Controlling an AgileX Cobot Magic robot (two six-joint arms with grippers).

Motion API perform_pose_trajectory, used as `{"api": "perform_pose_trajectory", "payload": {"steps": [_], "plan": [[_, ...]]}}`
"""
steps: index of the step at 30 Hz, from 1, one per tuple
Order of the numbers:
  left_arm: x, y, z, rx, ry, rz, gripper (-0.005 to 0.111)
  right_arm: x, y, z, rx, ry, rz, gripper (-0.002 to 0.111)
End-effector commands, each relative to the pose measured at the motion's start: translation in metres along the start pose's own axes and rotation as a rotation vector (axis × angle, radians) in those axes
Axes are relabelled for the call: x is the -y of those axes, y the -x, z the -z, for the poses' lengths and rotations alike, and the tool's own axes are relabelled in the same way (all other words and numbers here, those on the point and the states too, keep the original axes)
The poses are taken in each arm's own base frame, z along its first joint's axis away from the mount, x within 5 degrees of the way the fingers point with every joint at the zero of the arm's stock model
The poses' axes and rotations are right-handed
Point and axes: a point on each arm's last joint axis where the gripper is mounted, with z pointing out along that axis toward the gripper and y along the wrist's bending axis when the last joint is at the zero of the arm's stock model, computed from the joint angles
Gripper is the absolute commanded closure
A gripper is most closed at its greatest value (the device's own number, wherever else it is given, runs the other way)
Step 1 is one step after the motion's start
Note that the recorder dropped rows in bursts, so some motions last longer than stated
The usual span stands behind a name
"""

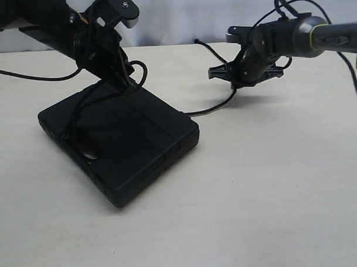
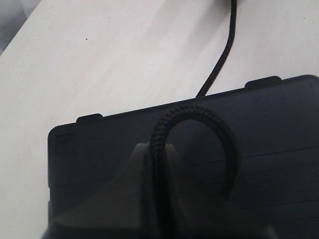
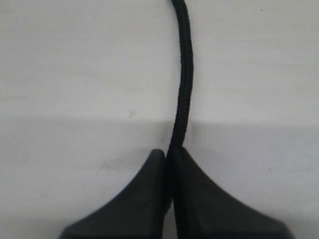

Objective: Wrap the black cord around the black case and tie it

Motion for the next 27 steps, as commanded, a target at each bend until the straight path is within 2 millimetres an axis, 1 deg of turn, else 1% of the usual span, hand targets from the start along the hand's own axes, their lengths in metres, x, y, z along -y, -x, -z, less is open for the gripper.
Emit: {"api": "perform_pose_trajectory", "payload": {"steps": [1,4,11,12,18,24,27], "plan": [[-0.001,0.0,0.002,0.008,0.0,0.007,0.107,0.003,-0.003,0.038,0.098,0.024,0.073,0.104],[-0.001,0.0,0.002,0.008,0.0,0.007,0.107,0.006,-0.013,0.06,0.148,0.035,0.102,0.104],[0.0,0.0,0.002,0.004,-0.006,0.009,0.107,0.012,-0.047,0.09,0.238,0.061,0.132,0.104],[0.0,0.0,0.002,0.004,-0.006,0.009,0.107,0.013,-0.054,0.093,0.246,0.064,0.137,0.104],[0.0,0.0,0.002,0.004,-0.006,0.009,0.107,0.017,-0.071,0.108,0.305,0.077,0.156,0.104],[0.0,0.0,0.002,0.006,-0.004,0.001,0.107,0.019,-0.088,0.119,0.396,0.099,0.171,0.104],[-0.001,0.0,0.002,0.006,-0.001,-0.002,0.107,0.019,-0.095,0.121,0.42,0.107,0.22,0.104]]}}
